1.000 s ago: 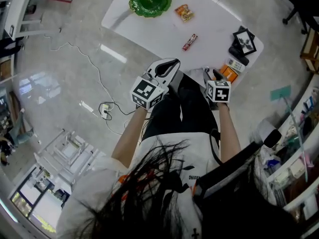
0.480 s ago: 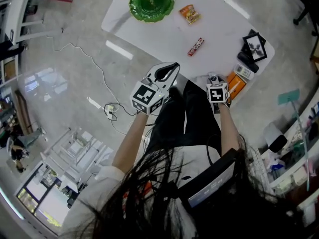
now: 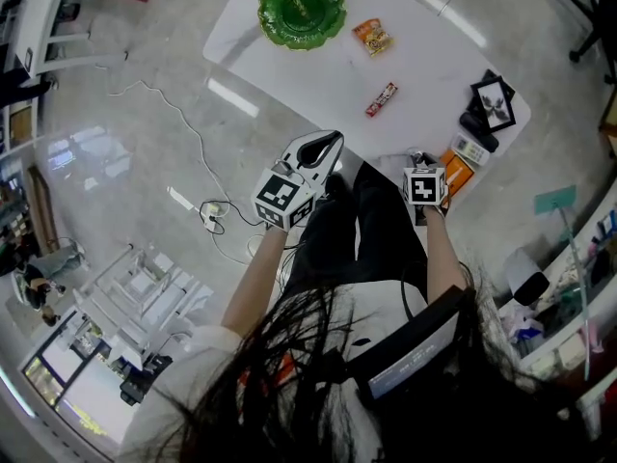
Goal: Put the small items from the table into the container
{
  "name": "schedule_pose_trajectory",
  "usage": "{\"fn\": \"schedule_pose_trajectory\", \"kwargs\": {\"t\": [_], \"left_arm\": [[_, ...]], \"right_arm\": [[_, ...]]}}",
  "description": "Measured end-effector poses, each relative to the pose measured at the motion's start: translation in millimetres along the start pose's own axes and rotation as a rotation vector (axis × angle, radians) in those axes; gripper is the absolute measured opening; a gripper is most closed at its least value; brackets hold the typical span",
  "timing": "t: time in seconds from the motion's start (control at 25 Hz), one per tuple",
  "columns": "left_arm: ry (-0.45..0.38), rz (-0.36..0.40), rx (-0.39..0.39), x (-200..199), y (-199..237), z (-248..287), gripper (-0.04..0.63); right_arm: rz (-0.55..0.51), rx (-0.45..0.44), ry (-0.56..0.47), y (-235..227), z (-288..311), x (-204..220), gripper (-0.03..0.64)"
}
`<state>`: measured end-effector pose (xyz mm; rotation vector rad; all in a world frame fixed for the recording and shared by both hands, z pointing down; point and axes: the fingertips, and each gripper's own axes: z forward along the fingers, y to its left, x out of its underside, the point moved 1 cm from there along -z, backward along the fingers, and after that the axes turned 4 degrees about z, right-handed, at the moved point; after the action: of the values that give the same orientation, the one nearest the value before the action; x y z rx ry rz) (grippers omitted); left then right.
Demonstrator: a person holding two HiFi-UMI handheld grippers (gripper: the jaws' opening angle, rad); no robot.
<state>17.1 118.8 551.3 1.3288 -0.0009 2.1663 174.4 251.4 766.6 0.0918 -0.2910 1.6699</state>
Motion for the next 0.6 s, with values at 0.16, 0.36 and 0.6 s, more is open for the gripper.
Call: {"fn": "schedule_pose_trajectory", "kwargs": {"t": [0.16, 0.36, 0.6], "left_arm": [[-0.017, -0.008, -0.031, -6.7, 1.8, -4.7, 0.009], [-0.047, -0.019, -0.063, -19.9, 0.0, -6.7, 0.011], [-0.089, -0.012, -0.094, -46.3, -7.7, -13.6, 0.009]], "right_arm": [[-0.026, -0.030, -0.039, -2.4, -22.9, -21.4, 0.146], [-0.075, -0.072, -0.094, -2.8, -57.9, -50.9, 0.146], [-0.161, -0.125, -0.178, 5.8, -108.8, -94.8, 0.146]]}}
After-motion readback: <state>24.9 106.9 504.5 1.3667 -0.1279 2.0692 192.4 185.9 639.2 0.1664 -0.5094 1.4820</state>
